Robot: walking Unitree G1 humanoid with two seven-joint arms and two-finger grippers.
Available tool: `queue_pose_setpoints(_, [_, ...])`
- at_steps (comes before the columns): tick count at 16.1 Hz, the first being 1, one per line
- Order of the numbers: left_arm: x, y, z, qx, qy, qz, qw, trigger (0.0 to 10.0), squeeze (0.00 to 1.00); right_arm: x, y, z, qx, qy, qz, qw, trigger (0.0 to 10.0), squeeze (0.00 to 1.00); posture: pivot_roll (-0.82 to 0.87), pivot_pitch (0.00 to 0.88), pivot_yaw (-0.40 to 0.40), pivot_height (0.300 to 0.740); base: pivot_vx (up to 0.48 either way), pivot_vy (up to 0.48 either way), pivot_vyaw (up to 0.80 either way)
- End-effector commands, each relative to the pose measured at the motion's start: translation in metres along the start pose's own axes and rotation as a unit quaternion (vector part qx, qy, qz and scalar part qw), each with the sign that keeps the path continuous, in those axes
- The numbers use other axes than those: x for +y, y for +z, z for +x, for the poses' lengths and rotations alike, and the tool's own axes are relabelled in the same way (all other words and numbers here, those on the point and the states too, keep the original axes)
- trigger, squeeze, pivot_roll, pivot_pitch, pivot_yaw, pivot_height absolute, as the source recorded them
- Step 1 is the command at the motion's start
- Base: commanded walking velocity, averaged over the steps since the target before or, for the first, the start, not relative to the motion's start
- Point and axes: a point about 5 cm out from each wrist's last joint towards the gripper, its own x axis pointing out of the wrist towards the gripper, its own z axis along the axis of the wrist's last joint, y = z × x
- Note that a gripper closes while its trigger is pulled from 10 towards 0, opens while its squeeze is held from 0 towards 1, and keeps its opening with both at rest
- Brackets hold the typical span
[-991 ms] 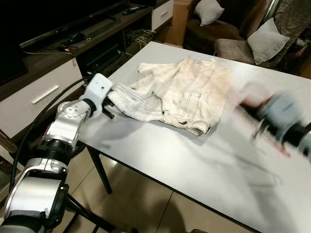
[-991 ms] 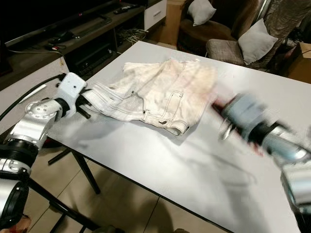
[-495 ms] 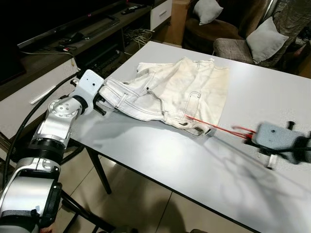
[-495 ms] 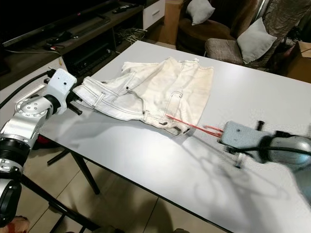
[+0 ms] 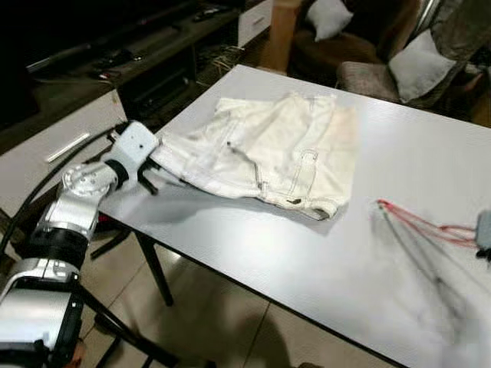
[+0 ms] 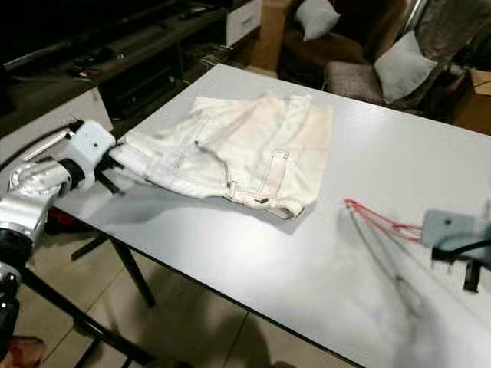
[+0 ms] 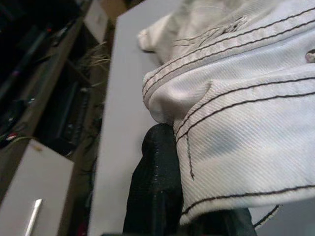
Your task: Hang hanger
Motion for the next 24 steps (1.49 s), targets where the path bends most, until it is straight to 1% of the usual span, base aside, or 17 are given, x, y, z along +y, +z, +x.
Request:
queue_pose_setpoints(1, [-0.003,0.004,0.001,-0.010,-0.010,0.008,1.000,1.7,0.00,-0.009,-0.001,-0.005,-0.006,-0.033,0.013,0.999,10.0,0.00,-0.17,0.000,0.007,0.740,0.000,0.000,0.00])
queue_pose_setpoints(2, [-0.006,0.003,0.002,-0.010,-0.012,0.002,1.000,1.8,0.00,-0.017,0.002,-0.009,-0.031,-0.075,0.033,0.996,10.0,0.00,-0.17,0.000,0.012,0.740,0.000,0.000,0.00])
queue_pose_setpoints(3, [-0.011,0.001,0.002,-0.012,-0.031,-0.016,0.999,10.0,0.00,-0.026,0.006,-0.012,-0.049,-0.127,0.032,0.990,10.0,0.00,-0.17,0.000,0.015,0.740,0.000,0.000,0.00])
queue_pose_setpoints(4, [-0.015,0.001,0.000,-0.017,-0.063,-0.027,0.997,10.0,0.91,-0.035,0.012,-0.014,-0.080,-0.186,0.054,0.978,10.0,0.00,-0.18,0.000,0.018,0.740,0.000,0.000,0.00])
queue_pose_setpoints(5, [-0.016,0.000,-0.003,-0.018,-0.081,-0.025,0.996,10.0,1.00,-0.038,0.017,-0.014,-0.101,-0.202,0.070,0.972,10.0,0.00,-0.18,0.000,0.022,0.740,0.000,0.000,0.00])
queue_pose_setpoints(6, [-0.013,-0.013,-0.027,0.039,-0.166,0.013,0.985,10.0,1.00,-0.042,0.036,-0.014,-0.178,-0.246,0.114,0.946,10.0,0.00,-0.17,0.000,0.021,0.740,0.000,0.000,0.00])
queue_pose_setpoints(7, [-0.012,-0.015,-0.029,0.045,-0.171,0.016,0.984,10.0,1.00,-0.042,0.037,-0.014,-0.182,-0.249,0.118,0.944,10.0,0.00,-0.17,0.000,0.021,0.740,0.000,0.000,0.00])
queue_pose_setpoints(9, [0.012,-0.019,-0.055,0.094,-0.182,0.041,0.978,10.0,1.00,-0.044,0.050,-0.012,-0.243,-0.267,0.171,0.917,10.0,0.00,-0.16,0.000,0.014,0.740,0.000,0.000,0.00])
queue_pose_setpoints(11, [0.025,0.006,-0.065,-0.005,-0.181,-0.024,0.983,10.0,1.00,-0.042,0.061,-0.004,-0.288,-0.248,0.222,0.898,10.0,0.00,-0.14,0.000,0.007,0.740,0.000,0.000,0.00])
queue_pose_setpoints(12, [0.030,0.026,-0.076,-0.070,-0.202,-0.061,0.975,10.0,1.00,-0.040,0.066,0.003,-0.305,-0.244,0.250,0.886,10.0,0.00,-0.14,0.000,0.007,0.740,0.000,0.000,0.00])
queue_pose_setpoints(14, [0.027,0.038,-0.085,-0.101,-0.239,-0.074,0.963,10.0,1.00,-0.039,0.071,0.009,-0.309,-0.244,0.277,0.876,10.0,0.00,-0.12,0.000,-0.005,0.740,0.000,0.000,0.00])
queue_pose_setpoints(16, [0.000,0.038,-0.080,-0.053,-0.304,-0.024,0.951,10.0,1.00,-0.035,0.080,0.018,-0.316,-0.238,0.310,0.865,10.0,0.00,-0.11,0.000,-0.005,0.740,0.000,0.000,0.00])
queue_pose_setpoints(17, [-0.003,0.044,-0.072,-0.073,-0.286,-0.015,0.955,10.0,1.00,-0.036,0.087,0.020,-0.331,-0.242,0.327,0.851,10.0,0.00,-0.11,0.000,-0.002,0.740,0.000,0.000,0.00])
queue_pose_setpoints(19, [0.003,0.073,-0.064,-0.190,-0.236,-0.081,0.950,10.0,1.00,-0.033,0.098,0.023,-0.353,-0.237,0.353,0.833,10.0,0.00,-0.11,0.000,0.004,0.740,0.000,0.000,0.00])
queue_pose_setpoints(20, [0.006,0.093,-0.059,-0.270,-0.206,-0.140,0.930,10.0,1.00,-0.027,0.106,0.028,-0.357,-0.227,0.363,0.830,10.0,0.00,-0.11,0.000,0.009,0.740,0.000,0.000,0.00])
queue_pose_setpoints(21, [0.008,0.102,-0.055,-0.304,-0.189,-0.178,0.917,10.0,1.00,-0.022,0.112,0.032,-0.361,-0.217,0.366,0.830,10.0,0.00,-0.12,0.000,0.015,0.740,0.000,0.000,0.00])
queue_pose_setpoints(24, [0.024,0.105,-0.036,-0.300,-0.085,-0.212,0.926,10.0,1.00,-0.020,0.130,0.039,-0.387,-0.211,0.391,0.808,10.0,0.00,-0.15,0.000,0.039,0.740,0.000,0.000,0.00])
